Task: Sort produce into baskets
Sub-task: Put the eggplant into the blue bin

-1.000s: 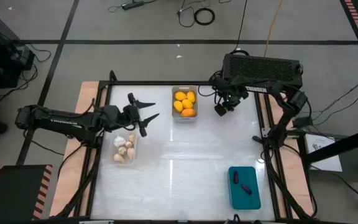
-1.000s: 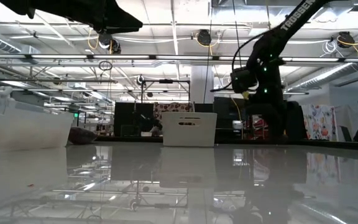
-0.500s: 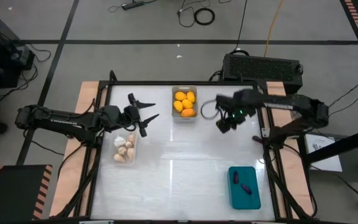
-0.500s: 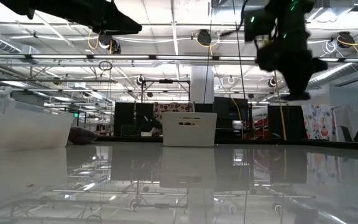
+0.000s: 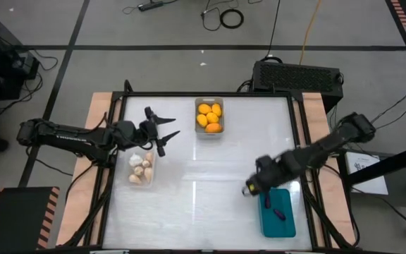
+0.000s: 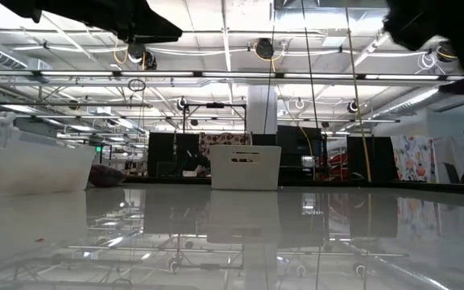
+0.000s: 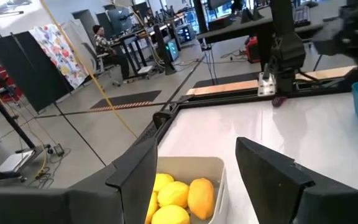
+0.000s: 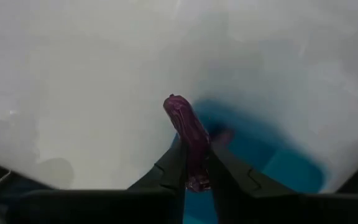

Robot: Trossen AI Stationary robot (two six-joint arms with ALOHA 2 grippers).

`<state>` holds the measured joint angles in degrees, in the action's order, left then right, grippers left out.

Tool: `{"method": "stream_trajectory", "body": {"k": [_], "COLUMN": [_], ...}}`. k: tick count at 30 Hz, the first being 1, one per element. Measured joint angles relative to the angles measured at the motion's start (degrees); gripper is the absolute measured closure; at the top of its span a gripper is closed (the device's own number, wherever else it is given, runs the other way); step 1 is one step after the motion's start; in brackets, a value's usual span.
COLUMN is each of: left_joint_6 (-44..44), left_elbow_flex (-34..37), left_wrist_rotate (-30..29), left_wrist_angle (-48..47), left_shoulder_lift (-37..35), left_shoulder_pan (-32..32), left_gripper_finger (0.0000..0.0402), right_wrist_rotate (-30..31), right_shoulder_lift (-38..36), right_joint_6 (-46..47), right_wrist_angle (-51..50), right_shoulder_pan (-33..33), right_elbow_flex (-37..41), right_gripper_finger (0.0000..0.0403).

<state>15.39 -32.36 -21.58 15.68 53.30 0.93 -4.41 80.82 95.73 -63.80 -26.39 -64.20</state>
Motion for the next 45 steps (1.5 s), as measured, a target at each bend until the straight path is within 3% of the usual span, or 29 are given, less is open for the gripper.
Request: {"method": "stream_trajectory", "body": {"k": [4, 8, 17, 21, 28, 33, 41, 45], "left_joint_6": [0.0, 0.0, 0.2, 0.2, 0.7, 1.5, 1.5, 1.5], "left_elbow_flex": [0.0, 0.0, 0.0, 0.0, 0.0, 0.0, 0.0, 0.0], "left_wrist_rotate": [0.0, 0.0, 0.0, 0.0, -0.1, -0.3, -0.4, -0.4], "left_wrist_angle": [0.1, 0.1, 0.5, 0.6, 0.5, 0.3, -0.7, -0.7], "left_shoulder_lift": [-0.2, -0.2, -0.2, -0.2, -0.2, -0.2, -0.1, -0.1], "left_shoulder_pan": [0.8, 1.1, 1.1, 1.0, 0.6, -1.1, -3.8, -5.6], "left_gripper_finger": [0.0175, 0.0175, 0.0175, 0.0175, 0.0175, 0.0175, 0.0175, 0.0175], "right_wrist_rotate": [-0.5, -5.6, -7.9, -7.9, -12.4, -9.7, -1.6, 1.9], "right_shoulder_lift": [3.5, 6.3, 7.2, 7.2, 7.2, 6.7, 6.7, 6.9], "right_joint_6": [10.6, 15.9, 17.5, 12.7, 4.4, -10.4, -35.8, -48.2], "right_wrist_angle": [3.9, 4.9, 0.6, -3.7, -3.7, -7.0, -21.3, -23.5], "right_shoulder_pan": [-7.7, -12.0, -14.6, -14.0, -11.4, -7.0, 9.0, 19.4], "right_elbow_flex": [0.0, 0.0, 0.0, 0.0, 0.0, 0.0, 0.1, 0.8], "right_gripper_finger": [0.0353, 0.0353, 0.035, 0.0323, 0.0229, 0.018, 0.0163, 0.0163]}}
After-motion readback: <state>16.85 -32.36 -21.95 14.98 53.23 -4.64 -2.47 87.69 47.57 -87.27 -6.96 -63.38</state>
